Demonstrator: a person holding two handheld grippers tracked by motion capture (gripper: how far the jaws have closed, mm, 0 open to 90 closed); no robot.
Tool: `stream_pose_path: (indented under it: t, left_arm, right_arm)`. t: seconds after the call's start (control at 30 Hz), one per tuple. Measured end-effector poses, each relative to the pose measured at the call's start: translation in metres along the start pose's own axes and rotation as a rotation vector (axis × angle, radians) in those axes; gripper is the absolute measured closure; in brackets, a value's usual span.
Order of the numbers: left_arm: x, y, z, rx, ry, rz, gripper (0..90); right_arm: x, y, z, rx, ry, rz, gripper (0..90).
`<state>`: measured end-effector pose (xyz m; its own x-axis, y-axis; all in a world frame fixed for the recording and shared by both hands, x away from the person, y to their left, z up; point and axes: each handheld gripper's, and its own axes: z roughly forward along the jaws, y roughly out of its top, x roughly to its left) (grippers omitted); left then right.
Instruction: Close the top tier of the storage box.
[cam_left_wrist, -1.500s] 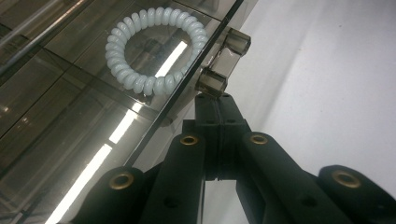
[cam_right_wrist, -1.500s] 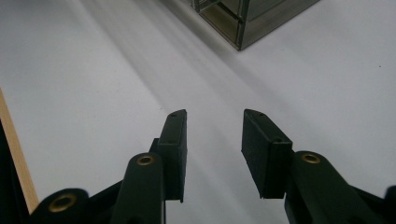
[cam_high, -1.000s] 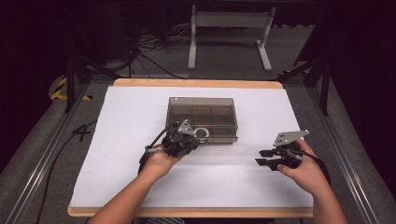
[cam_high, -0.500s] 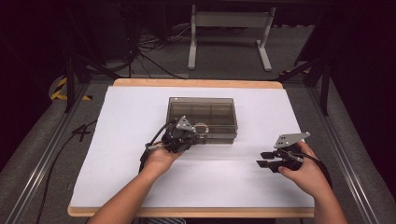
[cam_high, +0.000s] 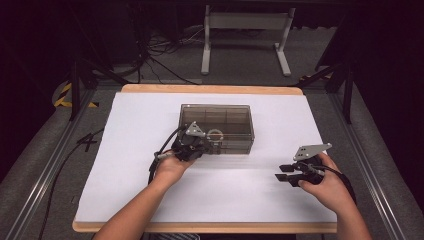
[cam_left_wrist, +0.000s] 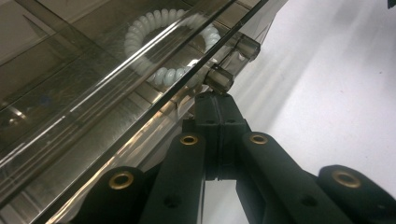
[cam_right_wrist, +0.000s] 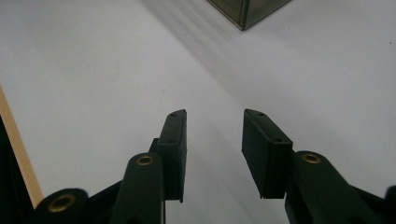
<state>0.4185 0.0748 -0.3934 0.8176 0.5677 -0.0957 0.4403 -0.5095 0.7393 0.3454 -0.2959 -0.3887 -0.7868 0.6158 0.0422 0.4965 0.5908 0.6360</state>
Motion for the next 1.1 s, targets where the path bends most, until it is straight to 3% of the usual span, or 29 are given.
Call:
stream_pose_path:
  t: [0.23,0.77,0.83,0.97,1.1]
  left_arm:
    - [0.005,0.0,-0.005,-0.034,0.012,-0.033,90.0]
    - [0.003,0.0,-0.004,-0.065,0.052,-0.024,90.0]
    - [0.003,0.001,-0.005,-0.06,0.05,-0.025,90.0]
    - [0.008,0.001,-0.008,-0.071,-0.011,-0.062,90.0]
    - [0.003,0.002,-0.013,-0.061,-0.02,-0.031,90.0]
  right_arm:
    - [0.001,0.0,0.001,0.004,0.003,-0.001,61.4]
    - [0.001,0.001,0.002,0.003,0.002,-0.001,61.4]
    - [0.001,0.001,0.002,0.003,0.003,-0.002,61.4]
    - [0.0,0.001,0.001,-0.001,0.003,-0.001,61.4]
    - [-0.001,0.001,0.001,0.0,0.004,0.002,61.4]
